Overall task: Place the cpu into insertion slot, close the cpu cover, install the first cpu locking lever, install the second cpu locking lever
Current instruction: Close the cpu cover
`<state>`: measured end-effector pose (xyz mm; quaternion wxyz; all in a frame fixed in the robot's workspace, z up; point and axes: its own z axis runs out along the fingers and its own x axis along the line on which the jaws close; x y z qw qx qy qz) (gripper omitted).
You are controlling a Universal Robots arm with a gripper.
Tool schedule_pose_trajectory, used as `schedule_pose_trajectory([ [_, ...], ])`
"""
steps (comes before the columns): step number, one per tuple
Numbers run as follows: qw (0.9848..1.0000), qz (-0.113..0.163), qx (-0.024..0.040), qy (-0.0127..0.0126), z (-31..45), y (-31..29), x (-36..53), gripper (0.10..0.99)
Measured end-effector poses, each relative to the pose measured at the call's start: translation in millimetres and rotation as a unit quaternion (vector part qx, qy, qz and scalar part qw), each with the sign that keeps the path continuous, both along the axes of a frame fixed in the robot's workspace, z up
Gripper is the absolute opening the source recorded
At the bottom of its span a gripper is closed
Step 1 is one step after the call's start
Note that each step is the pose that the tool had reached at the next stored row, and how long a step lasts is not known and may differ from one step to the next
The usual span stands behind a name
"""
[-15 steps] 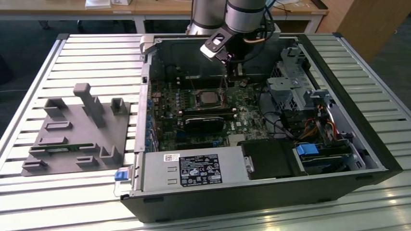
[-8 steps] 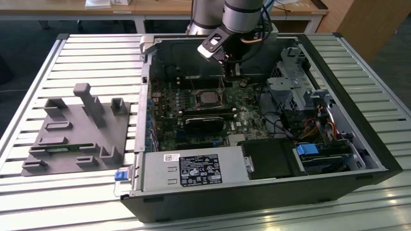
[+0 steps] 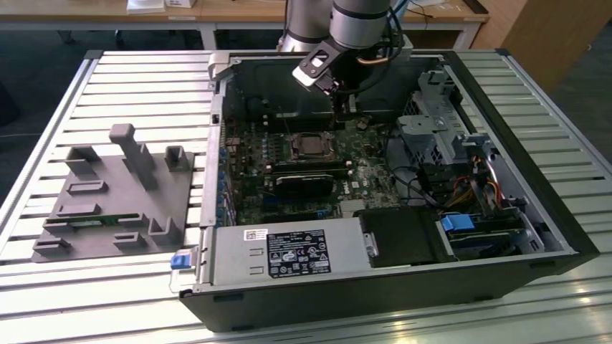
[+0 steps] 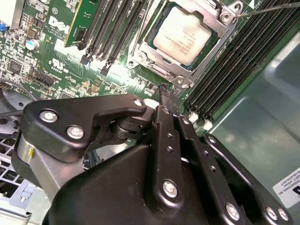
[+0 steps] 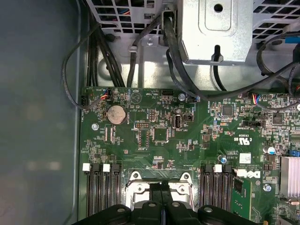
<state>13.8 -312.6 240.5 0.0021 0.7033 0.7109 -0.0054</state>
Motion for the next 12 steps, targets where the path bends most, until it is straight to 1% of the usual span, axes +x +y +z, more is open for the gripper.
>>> schedule_pose_trajectory([
  [8, 1.0000, 0.000, 0.0001, 0.0000, -0.3, -0.3, -0.7, 0.106],
  [12, 1.0000, 0.000, 0.0000, 0.0000, -0.4, -0.6, -5.5, 0.106],
])
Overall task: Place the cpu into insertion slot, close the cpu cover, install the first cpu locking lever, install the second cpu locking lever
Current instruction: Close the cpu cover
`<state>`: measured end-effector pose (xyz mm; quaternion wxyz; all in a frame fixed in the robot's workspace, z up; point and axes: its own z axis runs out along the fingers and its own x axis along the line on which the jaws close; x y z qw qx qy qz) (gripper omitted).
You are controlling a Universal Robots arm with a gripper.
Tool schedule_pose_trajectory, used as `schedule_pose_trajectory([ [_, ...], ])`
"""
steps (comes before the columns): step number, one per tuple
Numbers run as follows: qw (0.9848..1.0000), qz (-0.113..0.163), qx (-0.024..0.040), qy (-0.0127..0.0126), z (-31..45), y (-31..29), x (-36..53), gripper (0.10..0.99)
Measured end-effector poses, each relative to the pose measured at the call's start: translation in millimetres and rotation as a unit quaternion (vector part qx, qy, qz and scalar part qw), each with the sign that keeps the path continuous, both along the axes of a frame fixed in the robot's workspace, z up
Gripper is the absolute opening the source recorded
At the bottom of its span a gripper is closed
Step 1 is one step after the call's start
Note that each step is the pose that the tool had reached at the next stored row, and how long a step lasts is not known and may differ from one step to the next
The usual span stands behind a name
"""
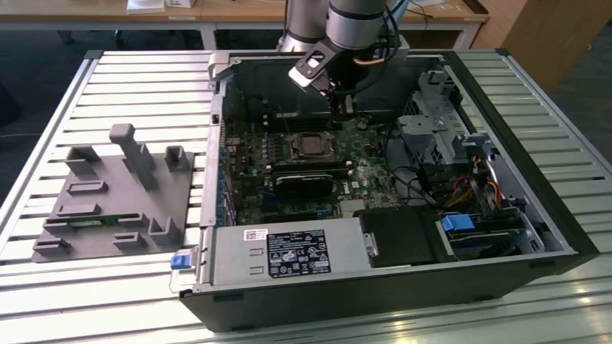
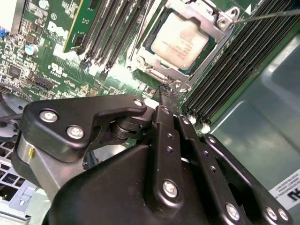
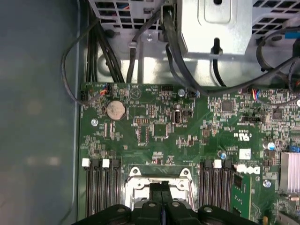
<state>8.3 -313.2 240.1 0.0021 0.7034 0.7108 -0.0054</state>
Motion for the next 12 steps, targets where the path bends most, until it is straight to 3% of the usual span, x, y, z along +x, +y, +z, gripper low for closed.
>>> schedule_pose_trajectory([
  [12, 1.0000, 0.000, -0.0002, 0.0003, -6.2, 0.0, -8.2, 0.106],
])
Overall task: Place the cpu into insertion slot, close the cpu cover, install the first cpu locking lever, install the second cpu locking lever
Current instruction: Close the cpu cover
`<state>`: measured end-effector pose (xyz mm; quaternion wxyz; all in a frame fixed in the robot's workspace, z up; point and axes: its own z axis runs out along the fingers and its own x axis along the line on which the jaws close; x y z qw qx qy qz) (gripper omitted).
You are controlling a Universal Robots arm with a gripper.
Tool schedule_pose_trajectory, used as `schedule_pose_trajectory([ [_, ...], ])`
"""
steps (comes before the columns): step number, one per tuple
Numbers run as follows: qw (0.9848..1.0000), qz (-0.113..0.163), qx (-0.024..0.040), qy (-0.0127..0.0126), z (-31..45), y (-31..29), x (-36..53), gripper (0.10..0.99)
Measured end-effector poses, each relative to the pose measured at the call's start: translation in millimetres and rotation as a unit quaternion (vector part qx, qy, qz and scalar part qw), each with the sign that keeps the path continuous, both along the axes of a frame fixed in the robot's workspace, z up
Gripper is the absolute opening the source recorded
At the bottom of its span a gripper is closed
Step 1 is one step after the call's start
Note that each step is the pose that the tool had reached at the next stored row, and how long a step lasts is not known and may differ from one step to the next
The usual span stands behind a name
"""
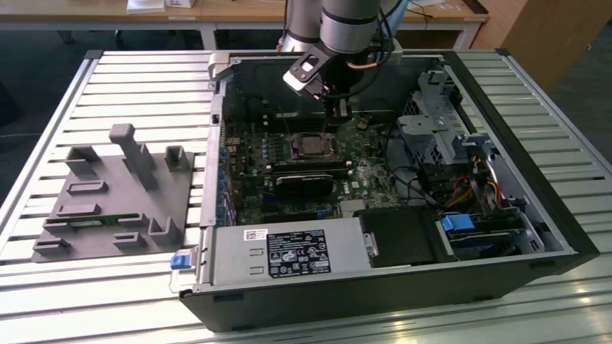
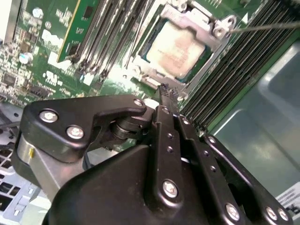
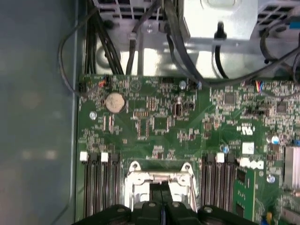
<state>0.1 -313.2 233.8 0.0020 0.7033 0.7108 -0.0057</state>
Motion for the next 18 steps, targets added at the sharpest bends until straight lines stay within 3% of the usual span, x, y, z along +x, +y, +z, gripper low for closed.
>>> schedule_pose_trajectory([
  [18, 1.0000, 0.000, 0.0002, -0.0001, -0.9, 0.0, -10.9, 0.106],
])
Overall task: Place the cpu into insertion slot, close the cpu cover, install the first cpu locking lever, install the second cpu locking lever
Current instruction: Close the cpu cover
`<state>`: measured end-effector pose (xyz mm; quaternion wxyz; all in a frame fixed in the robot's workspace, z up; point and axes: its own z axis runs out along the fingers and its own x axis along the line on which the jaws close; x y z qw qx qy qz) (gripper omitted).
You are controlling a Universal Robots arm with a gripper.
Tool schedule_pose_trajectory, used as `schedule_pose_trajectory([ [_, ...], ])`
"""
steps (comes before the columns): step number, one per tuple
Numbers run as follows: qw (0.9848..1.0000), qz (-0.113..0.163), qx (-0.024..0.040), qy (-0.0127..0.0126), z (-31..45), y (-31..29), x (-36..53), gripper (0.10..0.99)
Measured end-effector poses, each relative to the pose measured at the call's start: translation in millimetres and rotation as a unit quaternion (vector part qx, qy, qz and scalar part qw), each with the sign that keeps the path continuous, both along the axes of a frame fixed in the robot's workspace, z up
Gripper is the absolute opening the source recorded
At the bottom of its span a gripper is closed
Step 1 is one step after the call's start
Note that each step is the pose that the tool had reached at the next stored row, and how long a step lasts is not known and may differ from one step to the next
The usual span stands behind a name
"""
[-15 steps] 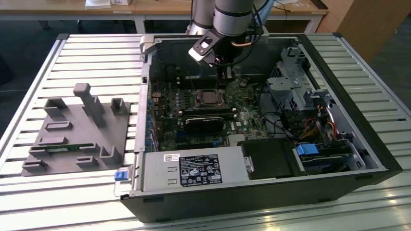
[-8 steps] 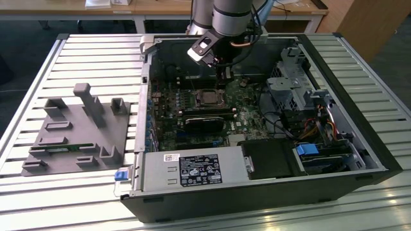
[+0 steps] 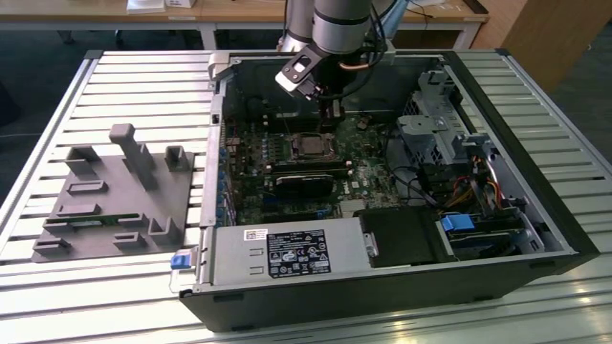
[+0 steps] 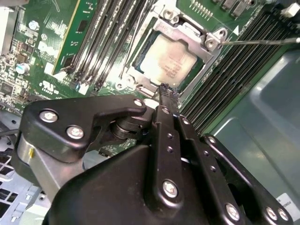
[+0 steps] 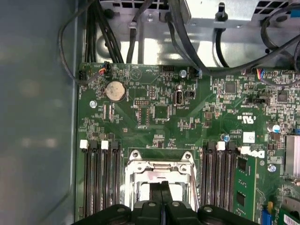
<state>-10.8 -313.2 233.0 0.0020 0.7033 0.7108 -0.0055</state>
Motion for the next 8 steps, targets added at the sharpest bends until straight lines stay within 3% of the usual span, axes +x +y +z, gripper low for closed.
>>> schedule_pose_trajectory([
  [8, 1.0000, 0.000, 0.0000, 0.0000, -5.7, -1.6, -5.6, 0.106],
])
